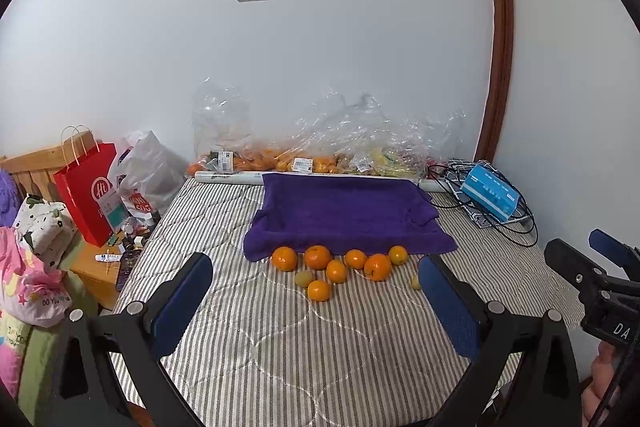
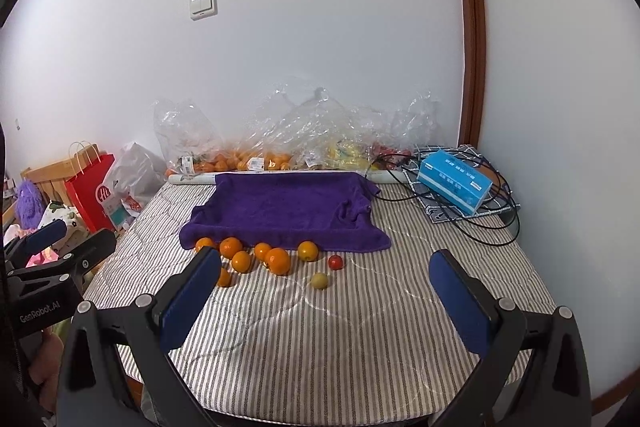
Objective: Organize fruits
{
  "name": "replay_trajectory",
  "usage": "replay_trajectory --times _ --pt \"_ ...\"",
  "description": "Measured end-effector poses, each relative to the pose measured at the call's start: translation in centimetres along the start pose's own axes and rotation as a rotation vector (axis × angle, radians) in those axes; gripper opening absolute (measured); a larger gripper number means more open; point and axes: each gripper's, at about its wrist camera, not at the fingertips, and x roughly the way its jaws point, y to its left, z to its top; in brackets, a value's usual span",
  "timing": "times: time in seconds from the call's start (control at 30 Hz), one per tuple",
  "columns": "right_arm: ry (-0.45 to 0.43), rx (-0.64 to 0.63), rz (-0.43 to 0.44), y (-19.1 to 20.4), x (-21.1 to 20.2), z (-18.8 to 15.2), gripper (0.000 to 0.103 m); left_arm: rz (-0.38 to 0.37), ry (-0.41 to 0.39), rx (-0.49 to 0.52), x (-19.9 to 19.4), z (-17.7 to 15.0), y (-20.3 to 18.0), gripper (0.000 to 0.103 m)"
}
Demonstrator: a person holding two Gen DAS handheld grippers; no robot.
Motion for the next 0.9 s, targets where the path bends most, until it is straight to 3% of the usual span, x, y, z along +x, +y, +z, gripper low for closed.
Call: replay_trajectory --times 0.9 --pt "-0.007 0.007 0.006 -0.04 -0.38 0.01 0.103 -0.003 -0.006 -0.008 -0.14 -0.59 0.52 0.103"
